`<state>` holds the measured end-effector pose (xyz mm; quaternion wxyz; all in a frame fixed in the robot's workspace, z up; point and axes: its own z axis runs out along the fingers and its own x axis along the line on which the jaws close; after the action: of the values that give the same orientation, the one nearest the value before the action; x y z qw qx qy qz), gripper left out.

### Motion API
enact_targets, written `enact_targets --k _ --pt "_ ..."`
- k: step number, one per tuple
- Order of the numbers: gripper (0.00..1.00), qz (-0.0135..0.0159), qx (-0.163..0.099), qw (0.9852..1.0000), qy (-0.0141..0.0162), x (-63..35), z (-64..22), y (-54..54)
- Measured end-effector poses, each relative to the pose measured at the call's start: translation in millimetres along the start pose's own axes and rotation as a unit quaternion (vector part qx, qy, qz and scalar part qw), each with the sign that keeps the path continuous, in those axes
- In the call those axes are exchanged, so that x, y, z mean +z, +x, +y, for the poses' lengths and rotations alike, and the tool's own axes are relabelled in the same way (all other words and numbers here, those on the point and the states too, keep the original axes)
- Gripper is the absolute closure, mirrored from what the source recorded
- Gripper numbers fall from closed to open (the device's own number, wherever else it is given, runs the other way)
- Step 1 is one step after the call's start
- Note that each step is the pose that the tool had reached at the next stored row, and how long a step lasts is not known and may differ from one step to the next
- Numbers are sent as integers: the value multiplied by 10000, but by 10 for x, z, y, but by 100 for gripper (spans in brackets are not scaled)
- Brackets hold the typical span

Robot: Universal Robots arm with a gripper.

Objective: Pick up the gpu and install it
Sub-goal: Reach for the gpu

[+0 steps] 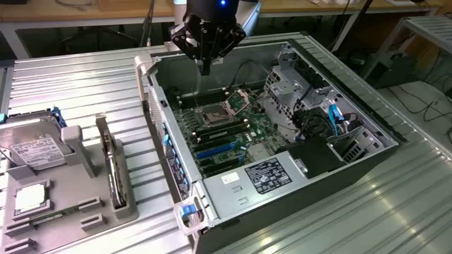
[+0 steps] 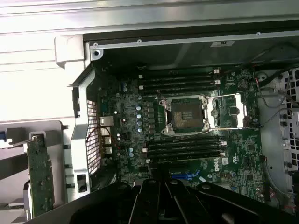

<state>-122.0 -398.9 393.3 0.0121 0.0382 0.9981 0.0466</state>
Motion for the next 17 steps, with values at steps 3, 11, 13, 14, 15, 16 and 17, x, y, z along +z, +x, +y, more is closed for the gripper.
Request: enact_targets --k 3,11,13,14,15,16,17 --pt "89 0 0 10000 0 0 0 3" --pt "89 0 0 10000 0 -2 -4 56" --pt "89 0 0 10000 0 -2 -6 73" --pt "89 0 0 10000 0 -2 -6 81" --pt "89 0 0 10000 0 -3 -7 88" --pt "89 0 0 10000 0 -3 -7 95" --pt "89 0 0 10000 0 -3 -8 102"
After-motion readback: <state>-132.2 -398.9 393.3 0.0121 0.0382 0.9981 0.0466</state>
